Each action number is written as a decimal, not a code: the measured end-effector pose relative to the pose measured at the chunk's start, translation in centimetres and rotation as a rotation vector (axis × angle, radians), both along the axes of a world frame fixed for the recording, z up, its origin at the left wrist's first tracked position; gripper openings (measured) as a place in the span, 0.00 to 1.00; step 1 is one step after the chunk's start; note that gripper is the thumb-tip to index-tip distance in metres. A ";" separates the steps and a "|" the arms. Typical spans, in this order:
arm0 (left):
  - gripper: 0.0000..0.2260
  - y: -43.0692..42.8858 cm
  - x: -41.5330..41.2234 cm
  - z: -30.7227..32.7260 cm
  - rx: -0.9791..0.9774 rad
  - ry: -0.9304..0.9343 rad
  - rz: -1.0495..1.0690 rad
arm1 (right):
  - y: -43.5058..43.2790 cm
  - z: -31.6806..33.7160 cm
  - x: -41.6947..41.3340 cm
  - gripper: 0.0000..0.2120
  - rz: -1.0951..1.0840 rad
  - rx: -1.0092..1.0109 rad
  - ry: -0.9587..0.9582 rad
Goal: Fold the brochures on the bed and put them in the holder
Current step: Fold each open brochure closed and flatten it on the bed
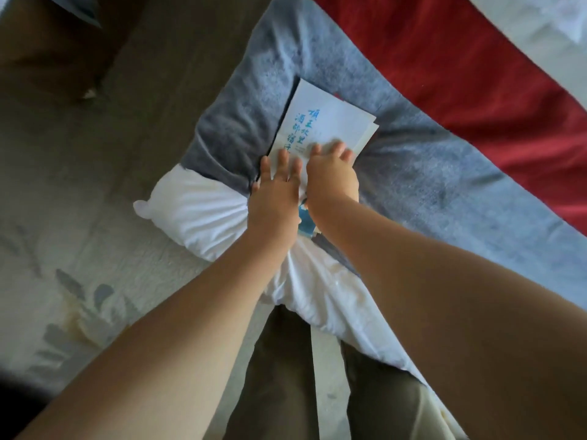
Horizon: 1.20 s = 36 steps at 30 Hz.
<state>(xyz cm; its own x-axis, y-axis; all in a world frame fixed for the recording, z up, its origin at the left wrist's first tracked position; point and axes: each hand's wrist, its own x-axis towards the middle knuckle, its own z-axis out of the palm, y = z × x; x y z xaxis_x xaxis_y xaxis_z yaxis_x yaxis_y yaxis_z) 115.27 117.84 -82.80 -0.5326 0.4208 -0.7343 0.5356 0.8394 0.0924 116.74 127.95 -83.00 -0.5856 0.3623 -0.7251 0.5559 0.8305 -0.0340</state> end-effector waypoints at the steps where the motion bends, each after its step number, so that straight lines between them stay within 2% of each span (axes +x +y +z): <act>1: 0.38 -0.1 0.0 -0.3 0.000 0.000 0.007 | -0.1 -0.2 0.1 0.33 -0.021 -0.007 -0.006; 4: 0.39 -0.3 0.4 -0.6 0.031 0.006 0.041 | 0.1 -0.4 0.3 0.37 -0.067 -0.051 -0.004; 7: 0.46 -0.8 1.2 1.0 0.110 0.122 0.057 | -0.6 1.1 2.0 0.40 -0.172 -0.073 0.160; 11: 0.60 -1.6 -0.2 3.8 0.207 0.149 0.210 | -2.7 3.1 6.5 0.51 -0.558 -0.221 0.362; 12: 0.59 -1.5 -0.5 4.2 0.246 0.145 0.217 | -2.6 3.3 7.1 0.51 -0.653 -0.266 0.411; 15: 0.46 -1.0 -0.1 4.2 0.398 0.202 0.250 | -1.8 3.3 7.0 0.46 -0.829 -0.282 0.598; 17: 0.41 -0.9 0.8 3.8 0.436 0.187 0.307 | -1.5 3.4 7.3 0.43 -0.837 -0.236 0.646; 21: 0.41 -0.4 3.0 3.2 0.522 0.068 0.421 | -1.5 3.1 9.8 0.40 -0.757 -0.170 0.622; 24: 0.39 0.9 5.2 2.7 0.518 0.060 0.429 | -1.2 2.9 11.6 0.39 -0.789 -0.142 0.619; 26: 0.34 1.7 6.6 2.3 0.514 0.086 0.424 | -1.2 2.8 12.6 0.37 -0.823 -0.127 0.642; 30: 0.24 2.5 8.2 2.1 0.610 0.084 0.550 | -0.9 2.7 13.8 0.36 -0.831 -0.109 0.674; 36: 0.30 3.0 8.4 4.8 0.620 -0.011 0.648 | 0.7 4.3 16.2 0.35 -0.700 -0.137 0.837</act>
<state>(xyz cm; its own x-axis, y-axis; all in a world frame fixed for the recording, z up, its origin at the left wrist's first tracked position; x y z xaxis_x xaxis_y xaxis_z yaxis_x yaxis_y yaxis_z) 123.68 120.89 -78.04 -0.7981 0.3624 -0.4814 -0.0298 0.7742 0.6322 132.96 128.68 -78.72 -0.6073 0.7528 -0.2540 0.6604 0.3007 -0.6880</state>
